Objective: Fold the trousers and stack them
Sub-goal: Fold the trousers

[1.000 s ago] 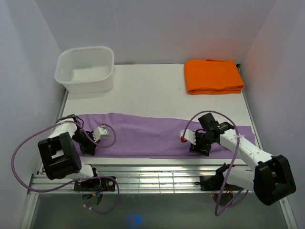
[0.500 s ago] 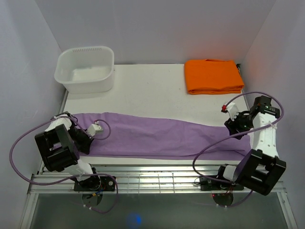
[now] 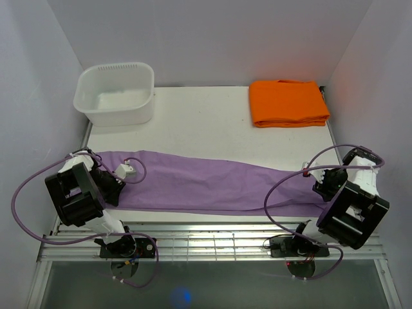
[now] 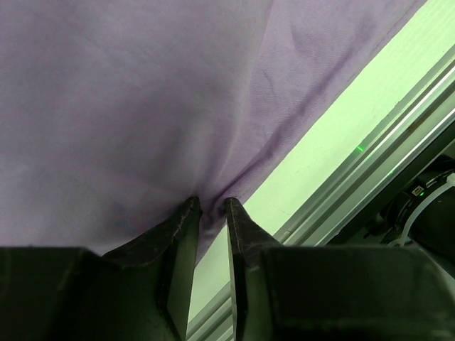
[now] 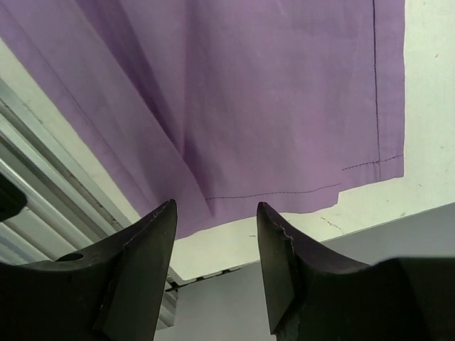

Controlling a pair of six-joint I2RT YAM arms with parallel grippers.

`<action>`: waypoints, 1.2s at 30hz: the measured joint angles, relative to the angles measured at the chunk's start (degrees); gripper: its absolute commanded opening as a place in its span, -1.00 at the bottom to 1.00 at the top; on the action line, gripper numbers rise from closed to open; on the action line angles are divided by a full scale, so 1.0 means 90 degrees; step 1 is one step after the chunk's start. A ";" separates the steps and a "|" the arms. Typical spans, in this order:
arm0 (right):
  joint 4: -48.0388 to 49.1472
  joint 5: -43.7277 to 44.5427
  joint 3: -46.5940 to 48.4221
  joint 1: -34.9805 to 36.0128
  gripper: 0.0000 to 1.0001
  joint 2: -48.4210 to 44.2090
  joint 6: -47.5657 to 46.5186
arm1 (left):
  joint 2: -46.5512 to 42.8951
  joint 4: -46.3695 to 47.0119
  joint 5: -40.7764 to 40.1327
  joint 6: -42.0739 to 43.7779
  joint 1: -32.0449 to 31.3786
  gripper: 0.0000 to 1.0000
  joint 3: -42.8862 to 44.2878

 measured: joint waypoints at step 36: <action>0.1309 0.0192 0.1207 -0.0005 -0.07 0.2127 0.0294 | -0.0085 0.0131 -0.0109 0.0017 0.0000 -0.27 -0.0070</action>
